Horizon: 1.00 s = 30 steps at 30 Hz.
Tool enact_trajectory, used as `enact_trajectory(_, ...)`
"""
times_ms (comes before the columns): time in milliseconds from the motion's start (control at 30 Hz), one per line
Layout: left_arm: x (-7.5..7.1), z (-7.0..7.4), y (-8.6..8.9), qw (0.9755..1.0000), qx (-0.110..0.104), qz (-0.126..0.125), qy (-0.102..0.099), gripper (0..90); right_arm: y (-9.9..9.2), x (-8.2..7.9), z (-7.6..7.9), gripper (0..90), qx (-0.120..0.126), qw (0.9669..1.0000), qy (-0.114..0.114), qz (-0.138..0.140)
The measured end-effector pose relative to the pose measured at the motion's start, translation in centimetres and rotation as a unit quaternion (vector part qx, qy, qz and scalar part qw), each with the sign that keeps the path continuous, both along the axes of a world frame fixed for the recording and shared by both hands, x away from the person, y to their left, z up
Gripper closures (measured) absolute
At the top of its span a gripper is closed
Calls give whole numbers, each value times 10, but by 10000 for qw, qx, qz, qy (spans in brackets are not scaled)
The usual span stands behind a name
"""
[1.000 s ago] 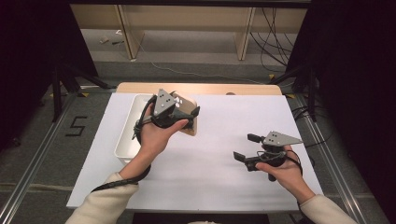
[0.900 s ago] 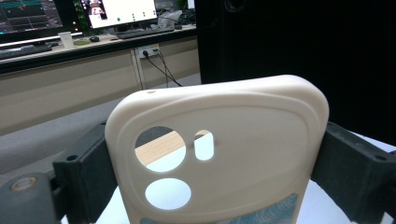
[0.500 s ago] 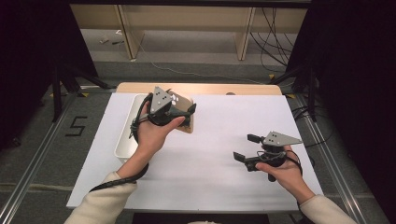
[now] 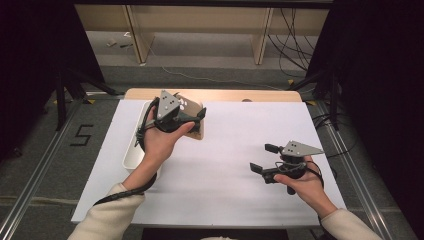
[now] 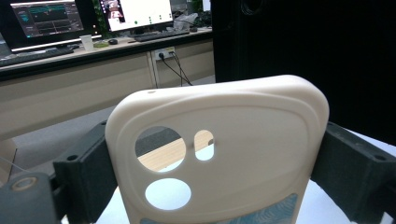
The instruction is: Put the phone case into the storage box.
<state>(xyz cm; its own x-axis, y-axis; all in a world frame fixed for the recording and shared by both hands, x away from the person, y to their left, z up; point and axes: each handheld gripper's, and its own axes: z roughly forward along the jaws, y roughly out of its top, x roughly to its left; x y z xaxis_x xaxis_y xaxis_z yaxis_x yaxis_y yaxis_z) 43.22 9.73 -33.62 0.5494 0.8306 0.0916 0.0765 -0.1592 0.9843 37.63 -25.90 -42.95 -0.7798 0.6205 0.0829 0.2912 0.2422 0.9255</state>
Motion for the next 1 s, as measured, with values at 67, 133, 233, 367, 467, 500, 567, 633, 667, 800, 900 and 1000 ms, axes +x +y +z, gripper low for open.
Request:
enact_trajectory(67,0,0,1,10000,42,34,-27,96,0,0,0,89,2,10000,2,10)
enact_trajectory(133,1,1,2,10000,43,38,-41,96,0,0,0,90,8,10000,4,13)
enact_trajectory(233,1,1,3,10000,51,57,-41,96,0,0,0,91,10,10000,8,13)
enact_trajectory(367,2,2,5,9999,67,95,-57,96,0,0,0,91,15,10000,8,12)
enact_trajectory(467,3,2,6,9999,65,107,-59,96,0,0,0,91,2,10000,11,11)
enact_trajectory(500,3,2,7,9999,61,113,-56,96,0,0,0,91,3,10000,12,12)
enact_trajectory(567,3,2,7,9999,58,126,-51,96,0,0,0,91,5,10000,12,14)
enact_trajectory(633,4,3,8,9999,41,137,-51,96,0,0,0,91,16,10000,8,19)
enact_trajectory(667,4,3,9,9999,39,145,-52,96,0,0,0,91,13,10000,11,16)
enact_trajectory(800,4,4,11,9998,17,178,-43,97,0,0,-1,91,16,10000,6,19)
enact_trajectory(900,5,5,13,9998,-35,203,-29,97,0,0,-1,91,17,10000,6,21)
enact_trajectory(1000,5,6,15,9997,-53,232,-23,97,1,0,-1,91,17,10000,8,26)
